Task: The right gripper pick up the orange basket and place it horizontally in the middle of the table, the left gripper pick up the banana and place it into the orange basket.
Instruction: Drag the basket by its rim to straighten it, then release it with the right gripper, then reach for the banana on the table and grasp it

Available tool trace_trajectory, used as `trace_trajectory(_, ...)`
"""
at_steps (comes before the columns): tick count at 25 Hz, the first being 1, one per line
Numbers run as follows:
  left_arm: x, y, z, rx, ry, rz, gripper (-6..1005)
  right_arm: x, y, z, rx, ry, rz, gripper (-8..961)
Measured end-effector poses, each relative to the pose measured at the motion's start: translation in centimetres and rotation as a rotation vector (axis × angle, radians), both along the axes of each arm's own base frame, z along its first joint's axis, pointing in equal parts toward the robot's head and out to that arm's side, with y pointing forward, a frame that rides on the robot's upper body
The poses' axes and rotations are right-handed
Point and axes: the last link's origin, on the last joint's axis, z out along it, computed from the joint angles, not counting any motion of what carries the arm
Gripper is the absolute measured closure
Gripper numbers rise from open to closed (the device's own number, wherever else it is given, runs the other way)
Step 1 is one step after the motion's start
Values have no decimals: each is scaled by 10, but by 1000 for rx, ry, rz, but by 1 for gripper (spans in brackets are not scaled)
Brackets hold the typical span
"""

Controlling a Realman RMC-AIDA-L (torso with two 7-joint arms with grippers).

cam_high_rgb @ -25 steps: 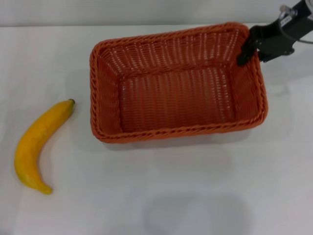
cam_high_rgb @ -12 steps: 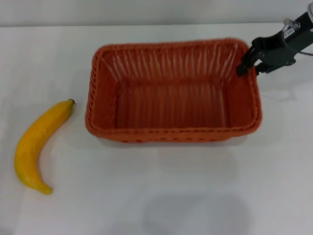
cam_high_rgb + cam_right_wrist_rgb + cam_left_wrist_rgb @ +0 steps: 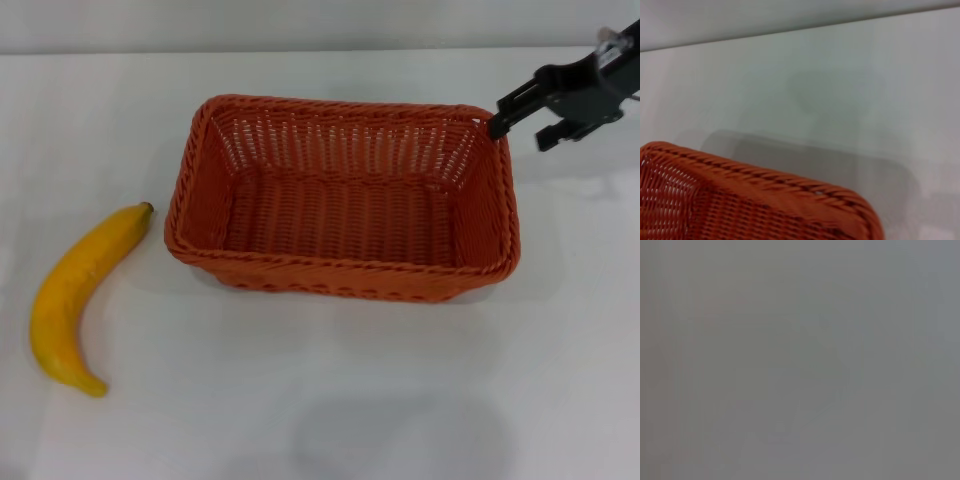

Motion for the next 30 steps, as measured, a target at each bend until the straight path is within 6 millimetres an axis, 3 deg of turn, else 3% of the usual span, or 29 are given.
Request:
trace_trajectory(4, -1, -1, 1, 2, 1, 5, 181, 13, -3, 20, 53, 50, -29, 266)
trace_trajectory(9, -6, -3, 4, 11, 4, 29, 182, 42, -12, 54, 238, 272, -54, 160)
trace_trajectory(14, -8, -3, 6, 17, 2, 45, 182, 77, -23, 72, 485, 457, 45, 79)
trace_trajectory(18, -14, -2, 6, 26, -6, 87, 183, 115, -35, 65, 715, 446, 114, 81)
trace_trajectory(23, -17, 2, -5, 4, -10, 138, 184, 153, -58, 44, 1039, 266, 339, 84)
trace_trajectory(30, -6, 10, -23, -42, -67, 98, 185, 170, -81, 8, 1256, -48, 654, 161)
